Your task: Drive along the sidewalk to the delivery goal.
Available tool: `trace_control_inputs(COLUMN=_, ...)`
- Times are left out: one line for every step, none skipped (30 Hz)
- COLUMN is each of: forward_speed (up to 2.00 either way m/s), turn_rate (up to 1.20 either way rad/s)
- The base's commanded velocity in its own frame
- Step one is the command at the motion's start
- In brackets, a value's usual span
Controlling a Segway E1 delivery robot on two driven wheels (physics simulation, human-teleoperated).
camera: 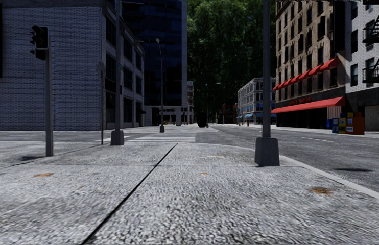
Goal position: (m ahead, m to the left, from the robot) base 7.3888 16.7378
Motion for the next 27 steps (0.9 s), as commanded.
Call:
trace_control_inputs(forward_speed=1.92, turn_rate=0.31)
trace_control_inputs(forward_speed=1.91, turn_rate=0.31)
trace_control_inputs(forward_speed=1.9, turn_rate=0.31)
trace_control_inputs(forward_speed=1.84, turn_rate=0.31)
trace_control_inputs(forward_speed=1.84, turn_rate=0.31)
trace_control_inputs(forward_speed=1.82, turn_rate=0.31)
trace_control_inputs(forward_speed=1.81, turn_rate=0.31)
trace_control_inputs(forward_speed=1.81, turn_rate=0.31)
trace_control_inputs(forward_speed=1.81, turn_rate=0.31)
trace_control_inputs(forward_speed=1.81, turn_rate=0.32)
trace_control_inputs(forward_speed=1.81, turn_rate=0.33)
trace_control_inputs(forward_speed=1.8, turn_rate=0.36)
trace_control_inputs(forward_speed=1.8, turn_rate=0.36)
trace_control_inputs(forward_speed=1.8, turn_rate=0.37)
trace_control_inputs(forward_speed=1.8, turn_rate=0.37)
trace_control_inputs(forward_speed=1.8, turn_rate=0.38)
trace_control_inputs(forward_speed=1.8, turn_rate=0.38)
trace_control_inputs(forward_speed=1.8, turn_rate=0.41)
trace_control_inputs(forward_speed=1.8, turn_rate=0.45)
trace_control_inputs(forward_speed=1.8, turn_rate=0.46)
trace_control_inputs(forward_speed=1.8, turn_rate=0.46)
trace_control_inputs(forward_speed=1.8, turn_rate=0.46)
trace_control_inputs(forward_speed=1.8, turn_rate=0.47)
trace_control_inputs(forward_speed=1.8, turn_rate=0.47)
trace_control_inputs(forward_speed=1.8, turn_rate=0.47)
trace_control_inputs(forward_speed=1.8, turn_rate=0.47)
trace_control_inputs(forward_speed=1.8, turn_rate=0.47)
